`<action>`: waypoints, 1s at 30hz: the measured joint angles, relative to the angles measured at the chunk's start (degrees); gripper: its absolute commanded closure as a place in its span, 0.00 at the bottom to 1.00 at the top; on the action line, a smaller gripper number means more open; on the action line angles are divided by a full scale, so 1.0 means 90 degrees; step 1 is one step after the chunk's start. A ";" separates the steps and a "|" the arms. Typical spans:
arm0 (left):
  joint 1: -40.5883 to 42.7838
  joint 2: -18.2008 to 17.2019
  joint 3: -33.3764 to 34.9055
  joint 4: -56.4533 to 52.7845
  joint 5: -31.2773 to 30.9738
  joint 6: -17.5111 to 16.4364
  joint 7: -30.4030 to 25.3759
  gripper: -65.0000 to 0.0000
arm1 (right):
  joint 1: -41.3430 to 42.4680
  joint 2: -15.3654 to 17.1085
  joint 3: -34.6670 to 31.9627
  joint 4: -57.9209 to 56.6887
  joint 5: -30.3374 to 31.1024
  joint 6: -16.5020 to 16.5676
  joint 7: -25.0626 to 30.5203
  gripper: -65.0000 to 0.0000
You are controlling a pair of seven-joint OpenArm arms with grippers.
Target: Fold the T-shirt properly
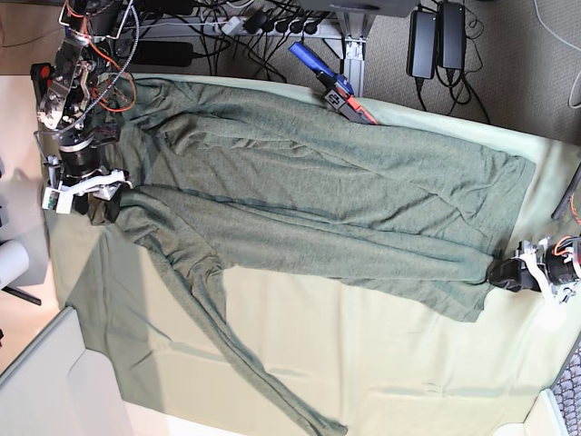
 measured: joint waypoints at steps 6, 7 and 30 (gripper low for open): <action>-0.0002 0.0007 0.0000 0.0002 -0.0058 0.0000 0.0039 0.58 | 0.0792 -0.0248 0.0051 0.0114 0.0219 -0.0022 0.0010 0.43; -0.0002 0.0005 0.0000 0.0002 -0.0053 0.0000 0.0039 0.58 | 0.0969 -0.0333 -0.0010 0.0119 0.0219 -0.0022 0.0032 0.43; 0.0226 -0.0362 0.0000 0.0015 -0.0270 0.0000 0.0272 0.58 | 0.3927 -0.1341 -0.2458 -0.4177 -0.1955 -0.1001 0.1073 0.43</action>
